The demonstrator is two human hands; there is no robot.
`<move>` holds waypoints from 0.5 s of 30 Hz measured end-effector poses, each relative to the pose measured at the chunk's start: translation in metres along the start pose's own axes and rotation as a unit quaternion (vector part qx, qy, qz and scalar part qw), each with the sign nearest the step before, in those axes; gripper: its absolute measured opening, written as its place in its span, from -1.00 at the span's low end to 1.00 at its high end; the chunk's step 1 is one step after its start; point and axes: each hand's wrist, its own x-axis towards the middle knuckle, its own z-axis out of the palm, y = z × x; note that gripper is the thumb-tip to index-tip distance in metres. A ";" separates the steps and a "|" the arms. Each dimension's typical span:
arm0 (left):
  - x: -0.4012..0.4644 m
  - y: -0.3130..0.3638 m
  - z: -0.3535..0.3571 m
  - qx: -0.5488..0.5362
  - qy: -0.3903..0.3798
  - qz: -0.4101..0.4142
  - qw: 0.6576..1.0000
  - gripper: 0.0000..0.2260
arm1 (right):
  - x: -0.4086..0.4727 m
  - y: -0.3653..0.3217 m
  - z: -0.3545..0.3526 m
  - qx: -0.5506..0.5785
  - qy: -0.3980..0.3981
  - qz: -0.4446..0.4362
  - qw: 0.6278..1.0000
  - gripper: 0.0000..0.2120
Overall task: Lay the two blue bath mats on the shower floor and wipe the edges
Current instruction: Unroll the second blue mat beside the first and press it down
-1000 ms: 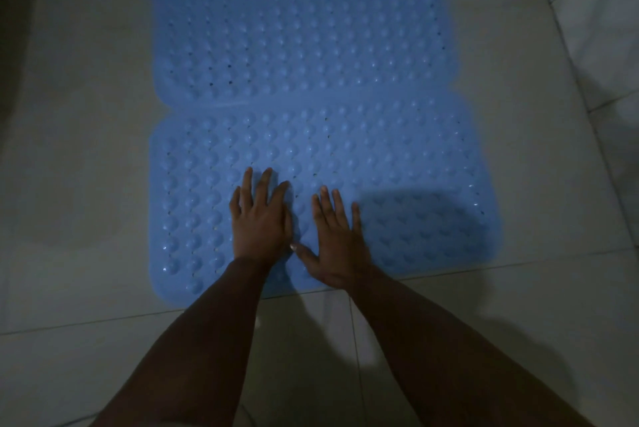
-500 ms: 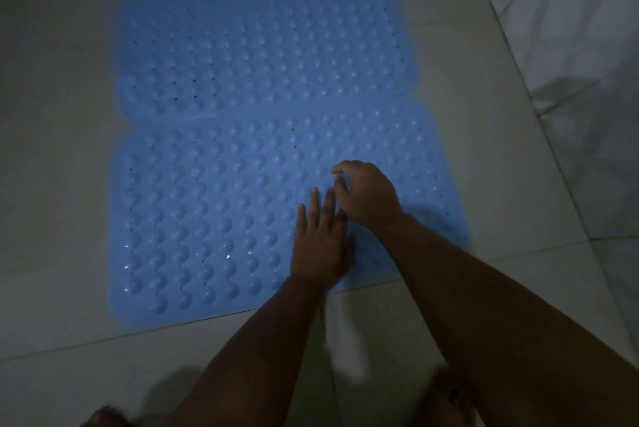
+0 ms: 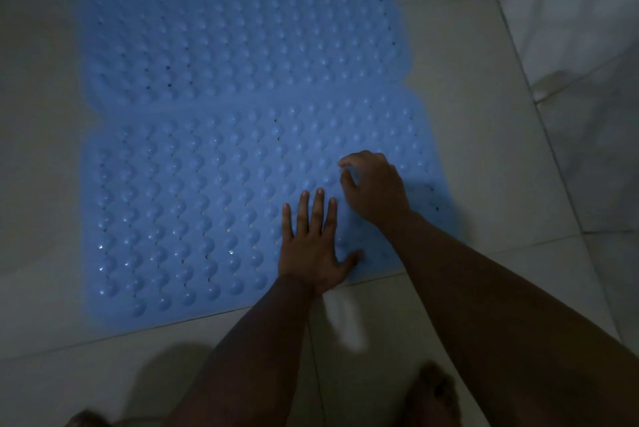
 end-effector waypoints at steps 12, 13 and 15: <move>0.005 -0.011 -0.036 -0.053 0.144 -0.030 0.988 -0.59 | -0.086 0.018 0.046 -0.159 -0.123 -0.043 0.979 -0.32; 0.006 -0.014 -0.033 -0.052 0.150 -0.031 0.987 -0.59 | -0.090 0.016 0.049 -0.163 -0.113 -0.041 0.979 -0.31; 0.005 -0.017 -0.024 -0.051 0.165 -0.042 0.984 -0.60 | -0.096 0.017 0.053 -0.154 -0.089 -0.035 0.983 -0.32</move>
